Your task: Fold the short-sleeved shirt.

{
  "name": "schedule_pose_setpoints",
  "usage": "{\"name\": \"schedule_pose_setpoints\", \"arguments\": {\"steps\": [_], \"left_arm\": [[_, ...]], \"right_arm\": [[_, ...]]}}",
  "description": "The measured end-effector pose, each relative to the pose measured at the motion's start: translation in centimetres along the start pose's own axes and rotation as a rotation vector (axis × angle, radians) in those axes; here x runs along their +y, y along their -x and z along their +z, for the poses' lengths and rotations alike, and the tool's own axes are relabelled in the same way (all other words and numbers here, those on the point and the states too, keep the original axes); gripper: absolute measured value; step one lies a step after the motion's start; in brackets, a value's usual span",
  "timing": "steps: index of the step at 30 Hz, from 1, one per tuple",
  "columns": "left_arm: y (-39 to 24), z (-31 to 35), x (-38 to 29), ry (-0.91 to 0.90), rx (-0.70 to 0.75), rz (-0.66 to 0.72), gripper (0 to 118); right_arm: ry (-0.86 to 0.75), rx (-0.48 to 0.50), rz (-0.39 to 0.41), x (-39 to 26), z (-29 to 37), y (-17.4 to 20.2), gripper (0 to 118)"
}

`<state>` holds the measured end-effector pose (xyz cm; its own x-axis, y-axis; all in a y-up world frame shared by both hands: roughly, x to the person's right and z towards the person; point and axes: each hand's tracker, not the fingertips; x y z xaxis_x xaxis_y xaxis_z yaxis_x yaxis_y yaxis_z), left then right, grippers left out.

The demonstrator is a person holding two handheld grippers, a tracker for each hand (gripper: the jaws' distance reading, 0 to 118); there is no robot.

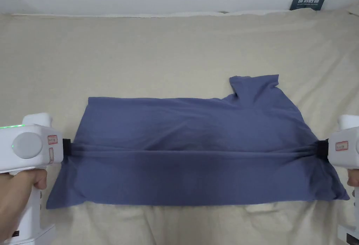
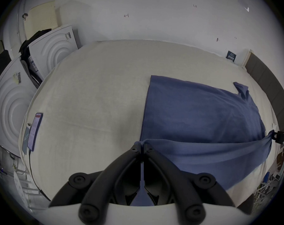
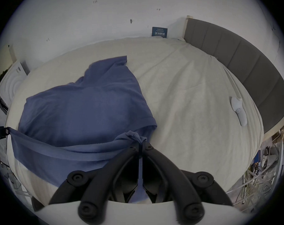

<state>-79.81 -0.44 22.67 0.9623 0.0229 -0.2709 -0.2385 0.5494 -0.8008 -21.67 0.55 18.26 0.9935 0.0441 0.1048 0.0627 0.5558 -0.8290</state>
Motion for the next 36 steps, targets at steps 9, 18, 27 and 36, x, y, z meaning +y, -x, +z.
{"name": "schedule_pose_setpoints", "arguments": {"steps": [9,18,27,36], "left_arm": [[2.8,2.9,-3.8,-0.001,0.071,0.033,116],[6.2,5.7,-8.8,-0.036,-0.076,0.095,4],[0.8,2.2,-8.2,0.015,0.000,0.044,108],[0.7,2.5,-8.7,0.144,-0.106,0.036,1]], "right_arm": [[-0.072,-0.018,-0.045,-4.1,3.7,-1.7,115],[0.011,0.124,-0.091,-11.9,6.3,-3.1,0],[-0.020,0.119,-0.039,-10.5,5.7,-2.9,0],[0.041,0.026,0.046,-7.4,0.1,-4.2,118]]}}
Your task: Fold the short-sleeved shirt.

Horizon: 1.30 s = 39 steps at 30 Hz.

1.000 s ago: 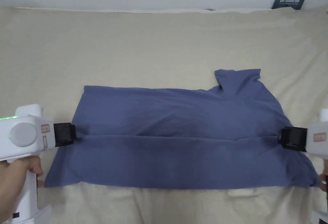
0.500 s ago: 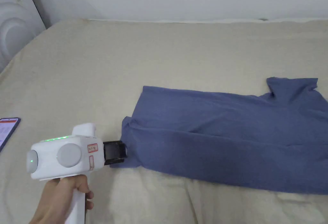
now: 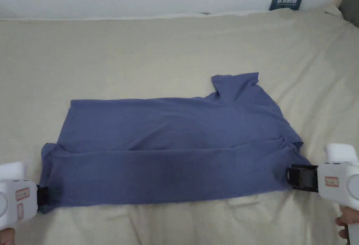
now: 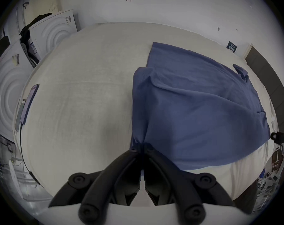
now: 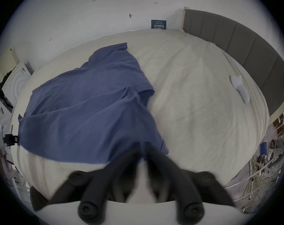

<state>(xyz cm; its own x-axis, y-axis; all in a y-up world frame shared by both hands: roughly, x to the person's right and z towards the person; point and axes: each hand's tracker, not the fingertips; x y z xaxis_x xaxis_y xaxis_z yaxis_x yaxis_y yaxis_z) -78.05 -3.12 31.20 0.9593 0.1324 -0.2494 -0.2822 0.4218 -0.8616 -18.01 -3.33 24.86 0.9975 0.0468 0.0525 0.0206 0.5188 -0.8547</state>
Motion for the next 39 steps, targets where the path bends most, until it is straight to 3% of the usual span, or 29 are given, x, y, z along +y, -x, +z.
{"name": "schedule_pose_setpoints", "arguments": {"steps": [2,3,4,5,6,7,8,11,13,18,19,26,30,31,32,33,34,35,39], "left_arm": [[0.4,0.1,0.3,0.008,-0.011,0.021,1],[1.3,0.8,1.5,-0.151,0.216,-0.110,1],[1.2,0.7,1.6,-0.142,0.209,-0.105,1],[1.2,0.7,1.7,-0.141,0.210,-0.105,1],[1.1,0.7,1.8,-0.139,0.212,-0.103,1],[1.1,0.7,1.9,-0.136,0.214,-0.102,1],[1.0,0.7,1.8,-0.133,0.217,-0.102,1],[1.1,1.1,1.9,-0.134,0.223,-0.114,1],[1.1,1.5,1.8,-0.130,0.229,-0.122,1],[1.6,3.5,1.1,-0.147,0.222,-0.106,1],[1.2,3.4,0.2,-0.089,0.052,-0.009,1],[2.4,6.6,-5.9,-0.085,0.061,-0.033,1],[3.3,6.2,-8.9,-0.054,0.032,-0.009,2],[3.4,5.8,-9.1,-0.039,-0.002,-0.036,19],[3.7,5.6,-9.1,-0.033,0.016,-0.022,82],[4.1,5.5,-9.0,0.007,0.010,-0.004,118],[5.0,6.9,-9.2,-0.048,0.018,0.058,111],[5.7,7.9,-8.4,-0.070,-0.042,0.022,111],[4.5,9.5,-3.6,-0.130,-0.010,-0.025,117]], "right_arm": [[-0.011,0.050,0.004,1.0,-3.9,-2.2,115],[-0.008,0.040,0.000,1.5,-4.9,-2.7,115],[-0.003,0.034,-0.005,2.1,-6.1,-3.4,114],[0.015,0.029,-0.010,0.6,-1.4,0.9,108],[0.059,0.053,-0.002,0.2,-0.4,2.0,88],[0.067,0.068,0.007,0.2,-0.2,2.1,46],[0.061,0.082,0.010,0.0,0.1,2.3,19],[0.008,0.070,0.074,-0.3,2.1,3.5,12],[0.011,0.079,0.037,-0.2,1.9,2.6,12],[-0.012,0.098,-0.019,0.0,3.8,0.9,11],[-0.006,0.103,-0.018,-0.3,4.3,0.7,11],[0.038,0.126,-0.009,-6.0,7.2,-0.6,11],[0.047,0.139,-0.043,-9.0,6.8,-1.1,12],[0.023,0.147,-0.045,-9.3,6.6,-1.1,30],[0.024,0.122,-0.036,-9.4,6.5,-1.1,83],[0.048,0.134,-0.021,-9.4,6.0,-1.9,113],[0.050,0.125,-0.005,-9.1,7.0,-2.4,118],[0.003,0.134,0.018,-8.5,7.9,-2.6,117],[-0.057,0.131,0.051,-4.5,10.4,-0.8,115]]}}
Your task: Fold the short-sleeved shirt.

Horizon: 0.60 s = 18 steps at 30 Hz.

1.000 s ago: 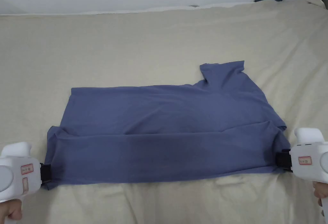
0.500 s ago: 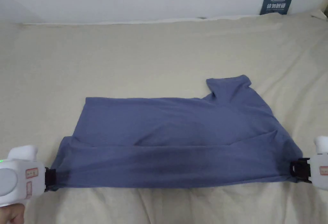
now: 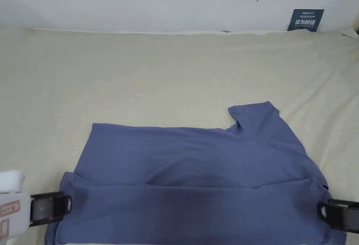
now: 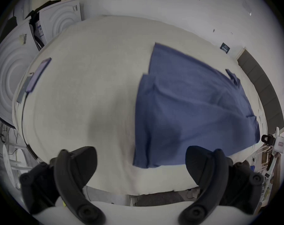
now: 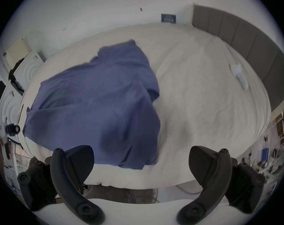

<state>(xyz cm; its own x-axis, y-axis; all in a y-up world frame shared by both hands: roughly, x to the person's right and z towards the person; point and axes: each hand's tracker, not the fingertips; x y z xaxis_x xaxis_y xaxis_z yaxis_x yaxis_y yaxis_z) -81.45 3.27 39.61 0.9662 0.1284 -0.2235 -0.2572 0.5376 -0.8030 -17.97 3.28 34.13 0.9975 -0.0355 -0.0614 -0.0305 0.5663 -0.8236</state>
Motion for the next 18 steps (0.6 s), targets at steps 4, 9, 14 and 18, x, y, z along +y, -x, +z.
{"name": "schedule_pose_setpoints", "arguments": {"steps": [4,9,14,18], "left_arm": [[-3.5,-3.2,6.0,-0.081,-0.022,-0.074,0],[-5.3,-9.6,12.9,-0.080,0.002,-0.079,10],[-7.2,-16.9,16.2,-0.038,-0.009,-0.092,112],[-7.3,-20.5,18.7,0.052,0.081,-0.107,114]], "right_arm": [[-0.076,-0.023,0.014,5.9,-2.1,1.8,0],[-0.050,0.018,-0.034,10.1,-6.5,1.9,0],[-0.019,-0.005,-0.035,13.6,-9.6,1.7,0],[0.011,-0.035,-0.007,14.7,-12.5,1.0,0]]}}
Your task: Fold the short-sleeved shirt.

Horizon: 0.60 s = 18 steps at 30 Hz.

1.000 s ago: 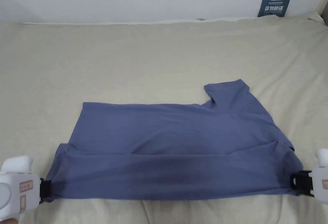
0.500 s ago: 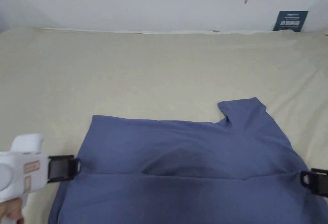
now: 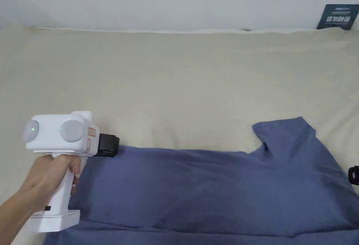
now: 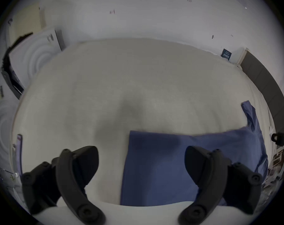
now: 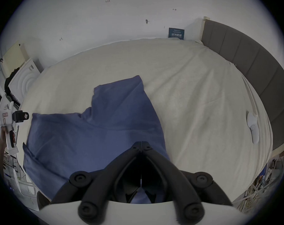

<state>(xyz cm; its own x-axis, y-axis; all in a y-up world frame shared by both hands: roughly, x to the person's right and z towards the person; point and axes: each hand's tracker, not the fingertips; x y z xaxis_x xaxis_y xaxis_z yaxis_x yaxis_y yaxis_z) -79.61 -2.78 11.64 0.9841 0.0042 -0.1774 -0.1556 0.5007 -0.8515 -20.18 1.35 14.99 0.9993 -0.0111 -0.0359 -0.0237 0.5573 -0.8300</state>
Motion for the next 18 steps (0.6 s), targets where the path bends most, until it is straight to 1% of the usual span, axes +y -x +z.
{"name": "schedule_pose_setpoints", "arguments": {"steps": [2,3,4,5,6,7,8,9,10,11,12,13,14,15,16,17,18], "left_arm": [[-0.5,-0.6,0.3,-0.018,0.060,-0.036,113],[-0.5,-0.2,-0.2,-0.014,0.024,-0.033,108],[-0.6,0.1,-0.4,-0.017,-0.039,-0.035,85],[-0.6,0.1,-0.6,-0.011,-0.086,-0.022,5],[-0.9,0.3,-1.2,-0.009,-0.122,0.019,1],[-0.4,0.1,-1.2,-0.002,-0.053,-0.019,1],[-0.3,0.2,-1.5,-0.010,-0.054,-0.035,1],[-0.2,0.2,-1.7,-0.009,-0.052,-0.034,1],[0.2,0.3,-1.8,0.002,-0.040,-0.030,1],[-0.2,0.0,-1.0,0.005,-0.046,-0.010,1],[-0.2,0.0,-0.9,0.008,-0.049,0.008,1],[-0.2,0.0,-1.0,0.011,-0.051,0.010,1],[-0.2,0.0,-1.0,0.009,-0.043,0.002,1],[-0.7,-0.1,-0.6,0.012,-0.038,-0.007,1],[-0.9,0.0,-0.7,0.012,-0.033,-0.009,1],[-1.0,0.0,-0.7,0.013,-0.029,-0.010,1],[-1.1,0.1,-0.8,0.014,-0.028,-0.014,1]], "right_arm": [[0.003,-0.008,0.032,0.7,-1.4,-0.3,0],[0.007,-0.008,0.044,1.1,-2.1,-0.6,0],[0.018,-0.012,0.054,1.5,-2.9,-0.9,0],[0.022,-0.026,0.058,1.9,-3.5,-1.1,4],[0.025,-0.039,0.065,2.3,-4.1,-1.3,25],[0.036,-0.043,0.071,2.8,-4.8,-1.5,63],[0.073,-0.049,0.084,3.1,-5.6,-1.6,112],[0.101,-0.040,0.098,3.2,-6.2,-1.6,117],[0.094,-0.020,0.097,3.4,-6.8,-1.6,116],[0.121,-0.046,0.109,3.8,-7.5,-1.6,116],[0.134,-0.051,0.109,3.9,-7.9,-1.4,113],[0.128,-0.038,0.094,3.9,-8.3,-1.7,105],[0.141,-0.026,0.088,4.1,-8.6,-1.9,77],[0.147,-0.020,0.083,4.1,-8.9,-2.2,39],[0.147,-0.026,0.084,4.1,-9.2,-2.5,9],[0.136,-0.028,0.093,3.9,-9.2,-2.7,7],[0.119,-0.006,0.098,3.8,-8.9,-2.7,6]]}}
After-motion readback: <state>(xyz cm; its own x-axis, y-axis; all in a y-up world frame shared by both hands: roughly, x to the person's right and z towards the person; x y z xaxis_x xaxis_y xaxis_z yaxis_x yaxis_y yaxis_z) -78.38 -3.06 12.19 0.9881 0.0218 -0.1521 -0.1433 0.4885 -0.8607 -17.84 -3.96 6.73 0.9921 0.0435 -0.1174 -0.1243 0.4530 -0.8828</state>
